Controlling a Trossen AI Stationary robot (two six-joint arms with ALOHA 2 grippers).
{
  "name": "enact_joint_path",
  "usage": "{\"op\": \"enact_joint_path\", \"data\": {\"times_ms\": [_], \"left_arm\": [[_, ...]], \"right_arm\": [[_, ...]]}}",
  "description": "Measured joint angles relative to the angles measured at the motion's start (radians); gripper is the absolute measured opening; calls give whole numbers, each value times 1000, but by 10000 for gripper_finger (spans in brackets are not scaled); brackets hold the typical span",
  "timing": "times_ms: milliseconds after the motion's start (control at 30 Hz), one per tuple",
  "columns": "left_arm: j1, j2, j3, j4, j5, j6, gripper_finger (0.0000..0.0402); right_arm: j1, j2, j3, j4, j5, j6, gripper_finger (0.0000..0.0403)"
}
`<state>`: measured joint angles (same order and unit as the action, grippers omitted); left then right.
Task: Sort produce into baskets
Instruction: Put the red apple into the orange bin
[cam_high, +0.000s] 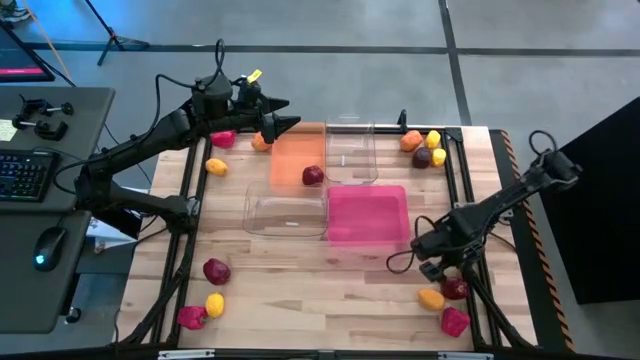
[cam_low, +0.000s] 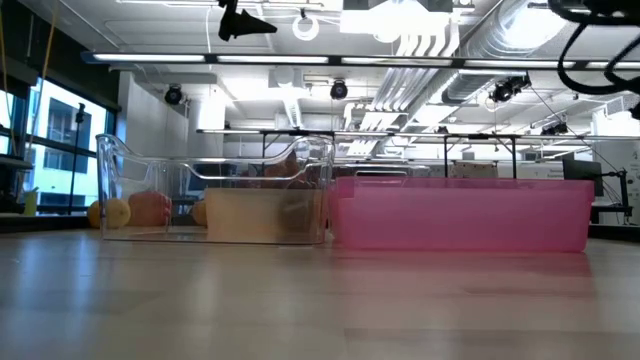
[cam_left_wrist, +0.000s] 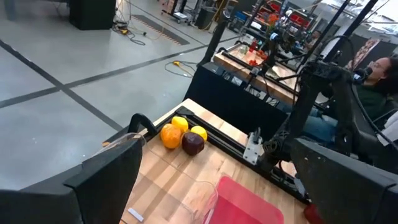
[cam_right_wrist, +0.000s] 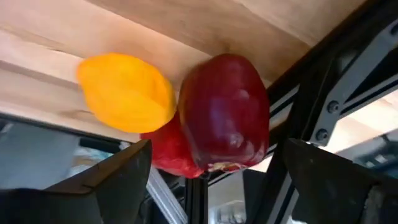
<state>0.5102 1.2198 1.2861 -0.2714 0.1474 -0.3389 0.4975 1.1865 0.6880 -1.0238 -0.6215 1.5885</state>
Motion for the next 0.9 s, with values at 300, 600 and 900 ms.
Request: {"op": "enact_joint_path", "data": {"times_ms": [300, 600, 900], "left_arm": [[0, 0, 0, 0, 0, 0, 399], [0, 1, 0, 0, 0, 1, 399], [0, 1, 0, 38, 0, 26, 399]], "right_arm": [[68, 187, 0, 55, -69, -65, 351], [106, 363, 0, 158, -87, -160, 351], [111, 379, 31, 75, -72, -300, 264]]}}
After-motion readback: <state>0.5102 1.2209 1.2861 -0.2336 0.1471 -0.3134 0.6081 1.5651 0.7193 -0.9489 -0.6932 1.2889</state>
